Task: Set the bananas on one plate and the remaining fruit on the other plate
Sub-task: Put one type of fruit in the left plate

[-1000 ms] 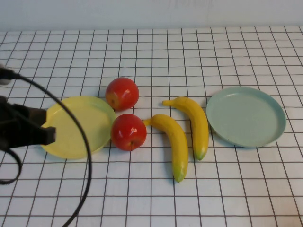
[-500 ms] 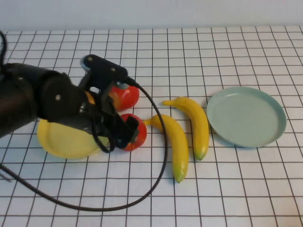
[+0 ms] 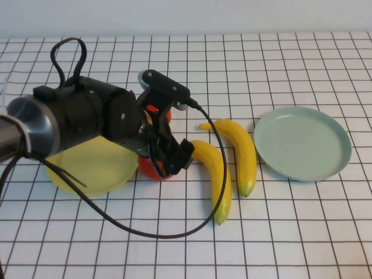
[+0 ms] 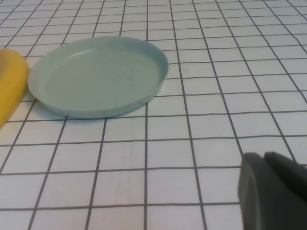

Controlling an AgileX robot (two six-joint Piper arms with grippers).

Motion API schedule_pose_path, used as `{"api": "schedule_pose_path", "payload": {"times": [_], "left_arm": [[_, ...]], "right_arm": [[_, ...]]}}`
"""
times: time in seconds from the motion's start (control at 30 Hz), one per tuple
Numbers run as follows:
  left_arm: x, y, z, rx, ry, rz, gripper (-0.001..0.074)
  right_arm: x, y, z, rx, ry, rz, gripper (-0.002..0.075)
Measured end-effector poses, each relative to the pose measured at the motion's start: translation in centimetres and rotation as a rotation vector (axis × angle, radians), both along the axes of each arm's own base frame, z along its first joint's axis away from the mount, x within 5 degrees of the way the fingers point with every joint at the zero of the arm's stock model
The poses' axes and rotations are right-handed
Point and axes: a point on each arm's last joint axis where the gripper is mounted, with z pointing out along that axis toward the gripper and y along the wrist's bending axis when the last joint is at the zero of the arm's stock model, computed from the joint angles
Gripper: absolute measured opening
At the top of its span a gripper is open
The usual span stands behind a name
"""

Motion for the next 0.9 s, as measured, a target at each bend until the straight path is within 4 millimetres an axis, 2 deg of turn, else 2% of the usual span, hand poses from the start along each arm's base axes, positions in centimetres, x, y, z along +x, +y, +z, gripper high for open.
{"api": "schedule_pose_path", "payload": {"times": [0.4, 0.9], "left_arm": [[1.8, 0.7, -1.2, 0.007, -0.029, 0.026, 0.0668], [2.0, 0.3, -1.4, -0.036, -0.002, 0.044, 0.0668]], "right_arm": [[0.0, 0.0, 0.0, 0.0, 0.0, 0.0, -0.0015], [0.0, 0.0, 0.0, 0.0, 0.0, 0.0, -0.0015]]}}
